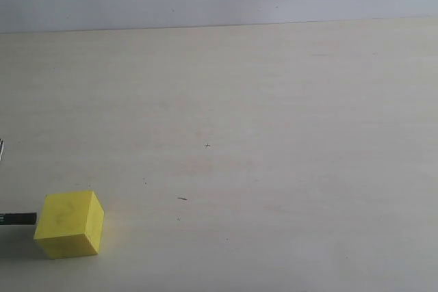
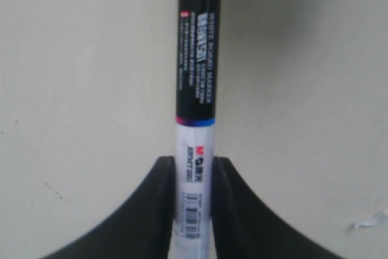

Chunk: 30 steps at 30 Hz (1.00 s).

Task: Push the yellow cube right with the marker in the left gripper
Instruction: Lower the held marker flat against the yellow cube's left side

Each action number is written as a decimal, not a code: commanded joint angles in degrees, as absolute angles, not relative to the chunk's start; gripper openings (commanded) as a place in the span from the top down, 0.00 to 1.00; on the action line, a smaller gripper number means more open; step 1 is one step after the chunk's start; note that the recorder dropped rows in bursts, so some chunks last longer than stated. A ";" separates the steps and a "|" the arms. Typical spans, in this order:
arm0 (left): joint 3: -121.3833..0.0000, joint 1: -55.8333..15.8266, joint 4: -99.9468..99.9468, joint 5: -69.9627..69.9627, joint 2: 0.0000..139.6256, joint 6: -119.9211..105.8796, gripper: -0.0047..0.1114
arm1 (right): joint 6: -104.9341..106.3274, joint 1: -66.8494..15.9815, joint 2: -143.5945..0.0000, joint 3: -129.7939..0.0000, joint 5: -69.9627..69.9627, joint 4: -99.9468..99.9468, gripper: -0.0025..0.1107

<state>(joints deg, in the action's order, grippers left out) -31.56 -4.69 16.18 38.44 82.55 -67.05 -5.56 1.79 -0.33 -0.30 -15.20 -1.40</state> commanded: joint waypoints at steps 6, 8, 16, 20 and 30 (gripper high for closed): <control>-31.29 -4.62 15.96 41.83 82.71 -68.27 0.96 | -5.61 2.06 0.00 0.00 -14.85 -1.91 0.98; -31.29 -5.39 14.14 39.92 82.71 -68.35 0.96 | -5.61 2.06 0.00 0.00 -14.85 -1.91 0.98; -31.29 -19.84 12.27 42.60 82.71 -59.98 0.96 | -5.61 2.06 0.00 0.00 -13.94 -1.91 0.98; -31.29 -19.16 18.83 46.30 82.35 -53.01 0.96 | -5.61 2.06 0.00 0.00 -13.94 -1.91 0.98; -31.29 -19.43 10.52 45.89 82.55 -58.22 0.96 | -5.61 2.06 0.00 0.00 -13.94 -1.91 0.98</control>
<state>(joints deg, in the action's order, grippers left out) -31.43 -19.22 12.95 46.44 82.55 -56.43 -5.56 1.79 -0.33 -0.30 -14.82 -1.40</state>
